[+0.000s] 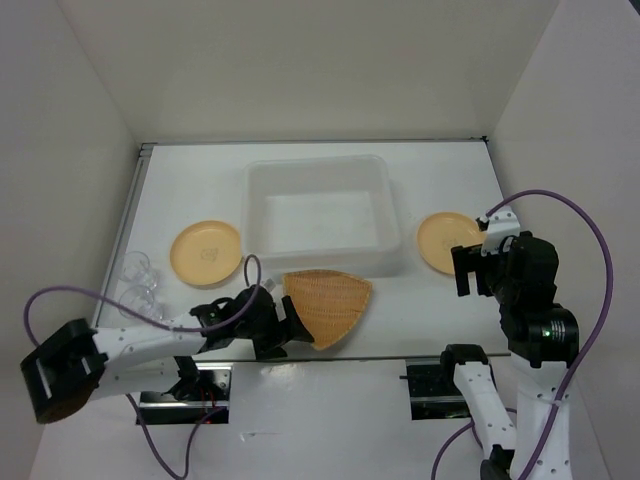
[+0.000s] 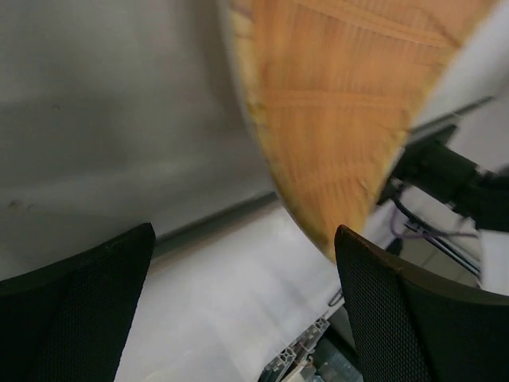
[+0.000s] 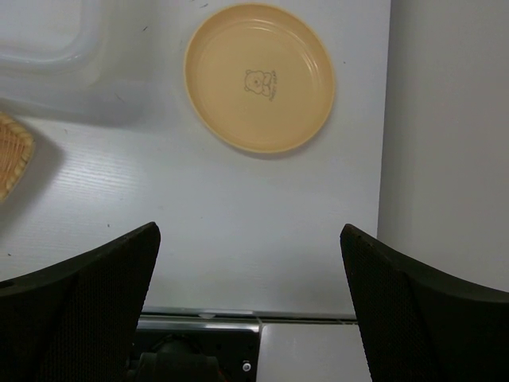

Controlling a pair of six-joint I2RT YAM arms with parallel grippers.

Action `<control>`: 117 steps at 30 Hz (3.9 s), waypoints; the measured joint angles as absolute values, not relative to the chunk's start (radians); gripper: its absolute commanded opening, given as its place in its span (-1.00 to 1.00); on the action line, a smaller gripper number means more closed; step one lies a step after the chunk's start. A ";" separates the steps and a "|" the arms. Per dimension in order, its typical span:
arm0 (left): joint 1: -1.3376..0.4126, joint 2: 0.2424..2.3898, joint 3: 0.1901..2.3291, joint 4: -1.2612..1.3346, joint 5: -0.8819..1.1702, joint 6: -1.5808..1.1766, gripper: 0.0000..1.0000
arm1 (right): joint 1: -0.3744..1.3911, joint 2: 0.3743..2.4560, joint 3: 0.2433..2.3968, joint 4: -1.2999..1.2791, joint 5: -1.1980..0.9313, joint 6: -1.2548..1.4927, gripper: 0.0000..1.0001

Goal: Place the mixed dishes into the plastic bin

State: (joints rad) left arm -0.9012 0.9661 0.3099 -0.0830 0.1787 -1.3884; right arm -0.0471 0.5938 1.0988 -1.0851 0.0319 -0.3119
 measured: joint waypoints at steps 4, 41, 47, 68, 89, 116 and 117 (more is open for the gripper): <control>-0.935 1.199 0.405 0.022 0.168 -1.425 1.00 | -0.038 0.592 1.099 -1.085 0.021 -0.313 0.96; -0.929 1.243 1.339 -0.776 0.352 -1.124 -1.00 | -0.076 0.337 1.048 -0.792 0.074 -0.153 0.96; -0.730 1.393 1.626 -0.661 0.222 -1.039 -1.00 | -0.061 0.326 0.957 -0.683 0.025 -0.119 0.97; -0.629 1.794 1.430 -0.361 -0.164 -1.555 -1.00 | -0.009 0.032 0.793 -0.568 -0.109 -0.143 0.97; -0.645 1.992 1.485 -0.291 -0.085 -1.570 0.99 | -0.009 0.097 0.782 -0.536 -0.081 -0.138 0.97; -0.764 0.868 1.285 -0.587 -0.708 -0.510 0.99 | -0.271 1.422 1.354 -0.912 -0.045 -0.129 0.97; -0.764 0.867 1.272 -0.599 -0.714 -0.490 0.99 | -0.277 1.464 1.354 -0.916 -0.027 -0.142 0.97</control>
State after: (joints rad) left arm -0.7635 0.8669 1.2716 -0.5987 -0.7143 -0.4896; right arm -0.2771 1.4643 1.3540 -0.9157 -0.0273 -0.1417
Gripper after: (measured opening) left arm 0.995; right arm 0.983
